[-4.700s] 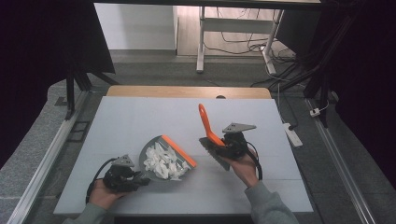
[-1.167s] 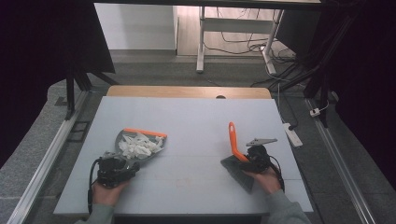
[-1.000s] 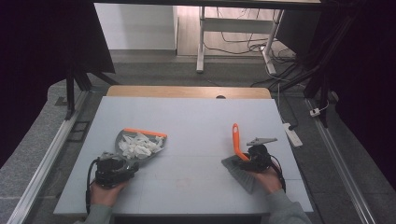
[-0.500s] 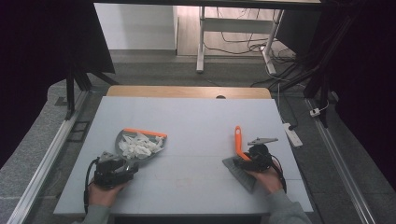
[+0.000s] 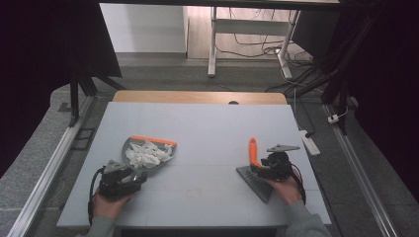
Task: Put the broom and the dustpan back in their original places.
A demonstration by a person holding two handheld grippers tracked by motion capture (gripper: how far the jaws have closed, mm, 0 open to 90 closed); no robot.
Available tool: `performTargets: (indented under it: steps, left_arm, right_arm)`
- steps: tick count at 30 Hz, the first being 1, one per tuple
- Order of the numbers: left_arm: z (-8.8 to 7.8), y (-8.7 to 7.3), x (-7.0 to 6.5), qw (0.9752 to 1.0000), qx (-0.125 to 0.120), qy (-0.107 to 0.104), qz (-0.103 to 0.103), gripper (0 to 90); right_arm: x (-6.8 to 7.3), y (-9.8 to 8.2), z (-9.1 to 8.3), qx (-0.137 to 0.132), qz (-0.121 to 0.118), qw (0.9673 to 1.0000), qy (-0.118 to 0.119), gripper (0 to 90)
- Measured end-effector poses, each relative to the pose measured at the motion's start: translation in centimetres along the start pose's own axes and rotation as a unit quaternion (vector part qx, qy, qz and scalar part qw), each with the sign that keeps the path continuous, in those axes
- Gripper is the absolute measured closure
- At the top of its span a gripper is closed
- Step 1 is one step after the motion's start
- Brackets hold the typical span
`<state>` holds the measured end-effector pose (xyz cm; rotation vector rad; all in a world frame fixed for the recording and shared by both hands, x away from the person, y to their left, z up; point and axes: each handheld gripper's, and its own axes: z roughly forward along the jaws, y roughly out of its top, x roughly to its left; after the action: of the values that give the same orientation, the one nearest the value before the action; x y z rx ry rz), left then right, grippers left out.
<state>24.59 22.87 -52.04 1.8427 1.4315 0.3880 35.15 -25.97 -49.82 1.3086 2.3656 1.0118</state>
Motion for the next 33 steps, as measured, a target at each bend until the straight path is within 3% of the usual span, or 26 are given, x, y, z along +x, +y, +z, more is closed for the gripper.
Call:
performTargets:
  steps: [8,14,20,28,33]
  left_arm:
    - [-0.5,0.2,-0.2,0.9995,-0.011,-0.017,0.026,32.4]
    - [-1.0,-0.2,0.2,0.9978,-0.016,-0.052,0.038,32.8]
    - [-1.2,-0.4,0.1,0.9953,-0.015,-0.078,0.056,33.0]
    - [-1.6,-0.8,-0.8,0.9904,-0.013,-0.103,0.091,32.2]
    - [-1.5,-0.9,-0.9,0.9902,-0.01,-0.104,0.092,32.2]
  right_arm:
    - [0.8,-0.1,-0.6,-0.032,-0.041,0.9984,0.024,46.2]
    - [1.8,-0.4,-1.0,-0.048,-0.087,0.9947,0.027,46.3]
    - [2.6,-1.2,-1.5,-0.059,-0.114,0.9907,0.045,46.3]
    - [2.7,-2.6,-2.3,-0.072,-0.129,0.9877,0.052,46.0]
    - [2.0,-3.4,-2.7,-0.076,-0.13,0.987,0.056,46.0]
